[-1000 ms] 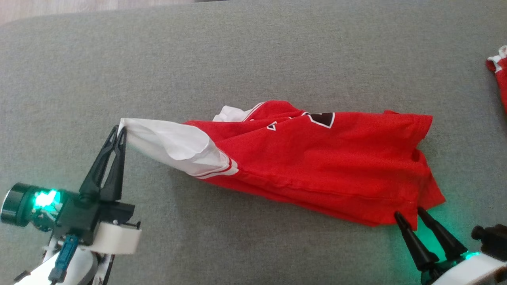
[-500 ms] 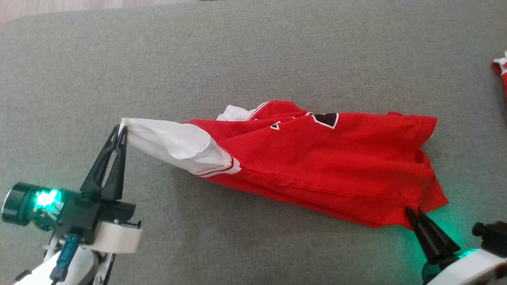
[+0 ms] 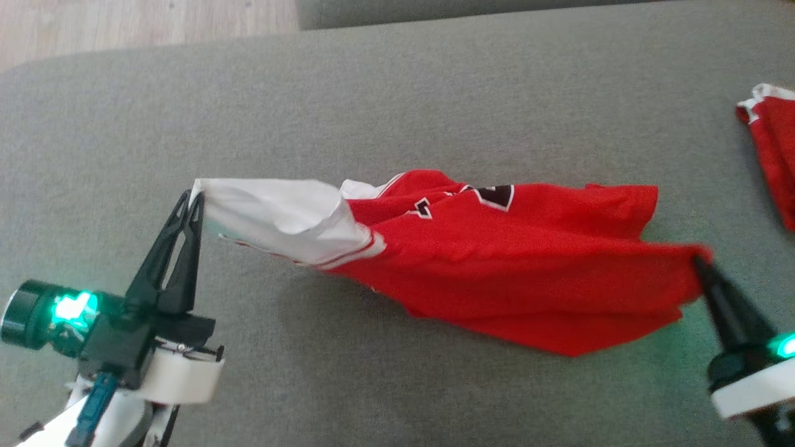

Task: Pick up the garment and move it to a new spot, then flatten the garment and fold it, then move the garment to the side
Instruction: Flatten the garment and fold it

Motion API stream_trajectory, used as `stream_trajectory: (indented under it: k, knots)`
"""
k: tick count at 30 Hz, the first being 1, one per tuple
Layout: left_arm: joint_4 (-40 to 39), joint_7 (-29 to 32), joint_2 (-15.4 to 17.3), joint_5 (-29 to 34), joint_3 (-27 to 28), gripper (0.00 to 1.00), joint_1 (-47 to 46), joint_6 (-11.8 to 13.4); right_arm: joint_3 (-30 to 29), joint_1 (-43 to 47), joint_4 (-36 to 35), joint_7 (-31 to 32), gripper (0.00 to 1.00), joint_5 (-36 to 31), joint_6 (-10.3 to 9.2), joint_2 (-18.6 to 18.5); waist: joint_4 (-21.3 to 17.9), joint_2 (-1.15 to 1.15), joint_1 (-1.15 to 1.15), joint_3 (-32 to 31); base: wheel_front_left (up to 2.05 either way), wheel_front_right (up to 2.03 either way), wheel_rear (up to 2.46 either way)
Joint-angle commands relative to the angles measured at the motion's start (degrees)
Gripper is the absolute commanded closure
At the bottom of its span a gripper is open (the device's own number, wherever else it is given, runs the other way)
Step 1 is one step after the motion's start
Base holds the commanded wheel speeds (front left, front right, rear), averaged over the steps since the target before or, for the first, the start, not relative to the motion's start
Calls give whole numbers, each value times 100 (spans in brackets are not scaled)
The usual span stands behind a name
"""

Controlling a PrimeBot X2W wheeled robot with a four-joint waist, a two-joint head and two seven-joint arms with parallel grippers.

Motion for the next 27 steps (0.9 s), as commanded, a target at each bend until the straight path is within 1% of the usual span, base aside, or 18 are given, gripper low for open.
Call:
stream_trajectory:
  k: [1, 6, 10, 14, 16, 18, 20, 21, 24, 27]
  knots:
    - [-209, -50, 309, -10, 358, 100, -343, -43, -124, 74, -262, -78, 100, -36, -4, -286, -65, 0, 0, -97, 0, 0, 0]
    - [-693, -83, 560, -102, 616, 100, -426, -212, -881, 159, -1044, -79, 100, -33, -4, -537, -236, 0, 0, -323, 0, 0, 0]
    - [-984, -45, 939, -210, 885, 100, -593, -371, -1394, 148, -1622, -58, 100, 57, -4, -934, -348, 0, 0, -489, 0, 0, 0]
    - [-1313, 139, 1332, -270, 1163, 100, -1040, -656, -1953, -66, -2114, 149, 100, 170, -4, -1311, -403, 0, 0, -547, 0, 0, 0]
    - [-1457, 260, 1471, -308, 1311, 100, -1370, -832, -2171, -282, -2278, 303, 100, 213, -4, -1496, -419, 0, 0, -533, 0, 0, 0]
    - [-1541, 389, 1542, -360, 1438, 100, -1765, -1050, -2307, -578, -2373, 464, 100, 225, -4, -1654, -426, 0, 0, -490, 0, 0, 0]
    - [-1477, 514, 1571, -351, 1507, 100, -2222, -1328, -2305, -957, -2347, 607, 100, 210, -4, -1797, -404, 0, 0, -404, 0, 0, 0]
    - [-1415, 576, 1527, -359, 1520, 100, -2470, -1473, -2257, -1180, -2300, 671, 100, 203, -4, -1850, -385, 0, 0, -343, 0, 0, 0]
    - [-1056, 755, 1269, -332, 1489, 100, -3265, -1878, -1987, -1935, -2019, 833, 100, 159, -4, -1970, -297, 0, 0, -102, 0, 0, 0]
    - [-484, 997, 940, -187, 1289, 100, -4052, -2310, -1573, -2765, -1676, 972, 100, 111, -4, -2002, -189, 0, 0, 236, 0, 0, 0]
